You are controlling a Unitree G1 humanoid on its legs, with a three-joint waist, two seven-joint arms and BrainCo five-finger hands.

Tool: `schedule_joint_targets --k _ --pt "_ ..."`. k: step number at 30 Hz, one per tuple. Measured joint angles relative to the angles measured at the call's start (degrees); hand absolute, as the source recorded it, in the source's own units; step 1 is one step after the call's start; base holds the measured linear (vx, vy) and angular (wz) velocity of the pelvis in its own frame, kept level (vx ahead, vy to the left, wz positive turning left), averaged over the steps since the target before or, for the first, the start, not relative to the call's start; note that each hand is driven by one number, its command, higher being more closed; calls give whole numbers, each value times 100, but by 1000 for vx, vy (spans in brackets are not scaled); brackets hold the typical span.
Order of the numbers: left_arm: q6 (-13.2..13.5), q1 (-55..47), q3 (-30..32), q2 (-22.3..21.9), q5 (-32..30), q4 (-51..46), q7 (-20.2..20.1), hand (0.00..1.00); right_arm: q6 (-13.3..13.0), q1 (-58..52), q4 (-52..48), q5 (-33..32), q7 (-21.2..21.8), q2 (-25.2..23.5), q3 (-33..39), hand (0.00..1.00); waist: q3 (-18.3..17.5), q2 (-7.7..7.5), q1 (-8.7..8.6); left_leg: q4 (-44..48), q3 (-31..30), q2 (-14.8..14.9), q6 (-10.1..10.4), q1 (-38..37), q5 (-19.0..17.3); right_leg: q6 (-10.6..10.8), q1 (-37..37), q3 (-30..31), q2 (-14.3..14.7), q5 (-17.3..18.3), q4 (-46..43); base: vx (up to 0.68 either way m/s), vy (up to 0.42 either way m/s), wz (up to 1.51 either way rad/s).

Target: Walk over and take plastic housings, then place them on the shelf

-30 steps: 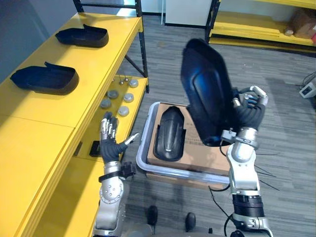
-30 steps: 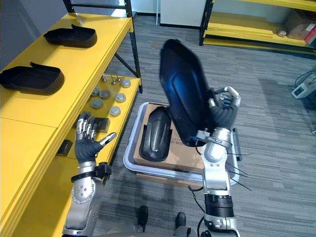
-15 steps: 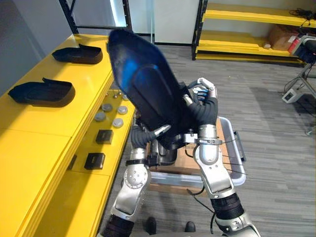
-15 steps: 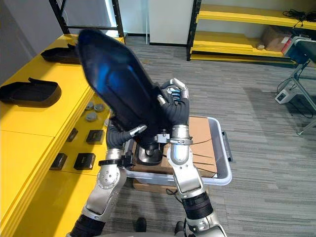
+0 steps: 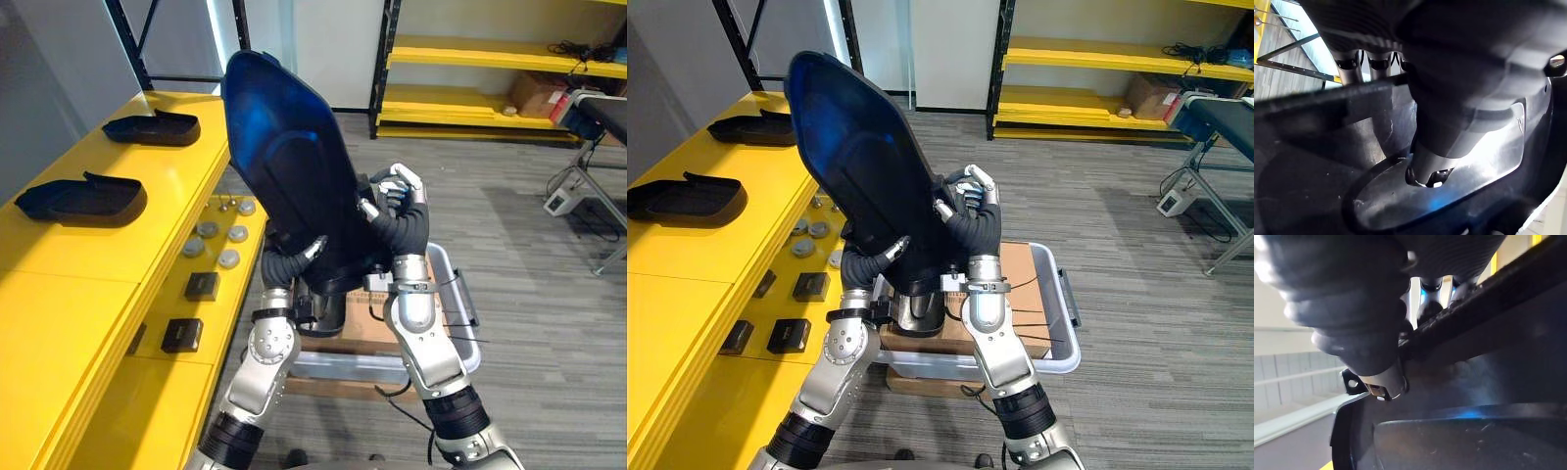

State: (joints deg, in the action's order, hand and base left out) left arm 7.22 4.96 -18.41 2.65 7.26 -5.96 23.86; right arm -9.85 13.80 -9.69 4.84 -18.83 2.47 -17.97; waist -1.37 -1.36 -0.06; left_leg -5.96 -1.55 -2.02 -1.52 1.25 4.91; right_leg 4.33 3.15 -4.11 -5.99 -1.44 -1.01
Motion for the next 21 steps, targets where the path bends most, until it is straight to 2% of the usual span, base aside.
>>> schedule_joint_targets --k 5,10,17,20,21 --pt "-6 -245 239 -15 -161 0 -144 100 1 0 -26 0 274 65 202 0 -17 -20 20 -1 -12 6 8 -9 6 0 -6 -7 6 0 -20 0 0 0" --pt "-39 -645 482 -28 -358 0 -260 100 -44 0 -315 -31 279 82 706 0 -94 -89 63 -1 -10 10 9 -9 6 22 -7 -5 10 -14 -19 0 0 0" --pt "-51 -1203 1244 -63 -586 -19 -256 100 -326 -412 -706 -273 135 88 2299 0 -106 -99 67 -1 0 8 14 -15 2 13 -13 -15 4 -2 -33 0 0 0" --pt "-50 -1404 1443 -107 -643 -136 -258 100 -334 -871 -530 -380 37 98 2897 0 -106 -100 52 -1 6 7 24 -15 -5 -2 -11 -14 1 8 -32 0 0 0" --pt "-50 -1569 1583 -144 -752 -365 -263 100 -328 -1187 -100 -467 12 127 3223 0 -108 -102 11 -1 7 8 41 -12 -17 -3 -8 -13 1 9 -29 0 0 0"
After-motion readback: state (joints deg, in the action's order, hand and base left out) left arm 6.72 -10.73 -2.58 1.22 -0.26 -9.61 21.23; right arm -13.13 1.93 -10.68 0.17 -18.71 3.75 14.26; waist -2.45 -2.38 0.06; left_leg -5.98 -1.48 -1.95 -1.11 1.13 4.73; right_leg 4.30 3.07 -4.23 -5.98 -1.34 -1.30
